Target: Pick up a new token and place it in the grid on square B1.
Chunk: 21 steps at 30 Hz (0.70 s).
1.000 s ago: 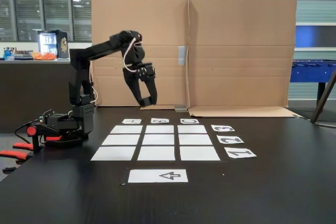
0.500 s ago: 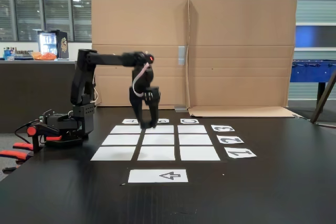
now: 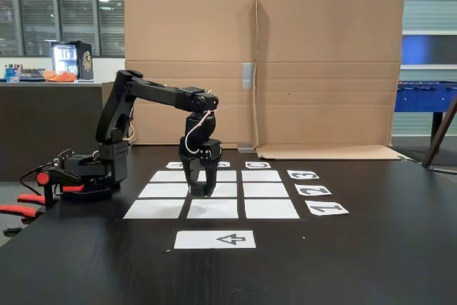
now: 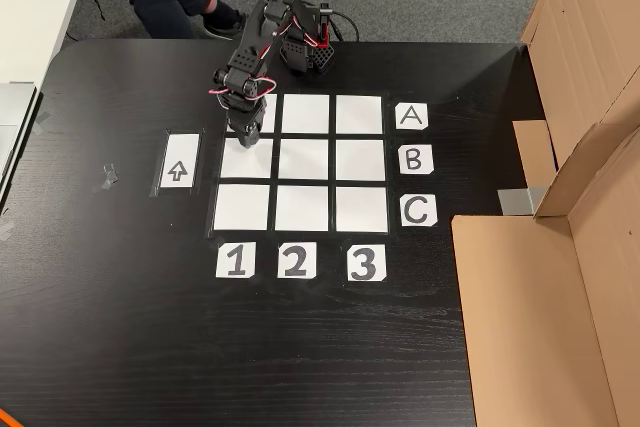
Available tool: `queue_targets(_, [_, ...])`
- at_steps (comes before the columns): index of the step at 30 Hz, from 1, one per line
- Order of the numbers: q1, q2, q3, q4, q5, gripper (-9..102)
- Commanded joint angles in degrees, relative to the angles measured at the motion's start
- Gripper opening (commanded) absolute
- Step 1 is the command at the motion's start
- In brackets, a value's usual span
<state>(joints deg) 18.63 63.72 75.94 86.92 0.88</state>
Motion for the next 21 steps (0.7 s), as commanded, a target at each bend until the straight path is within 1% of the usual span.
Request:
queue_targets(1, [0.8, -0.9, -3.7, -0.2, 0.3, 10])
queue_targets(11, [1.4, -6.2, -9.9, -0.3, 0.3, 10])
queue_targets(21, [1.3, -9.2, -12.5, -1.2, 0.3, 10])
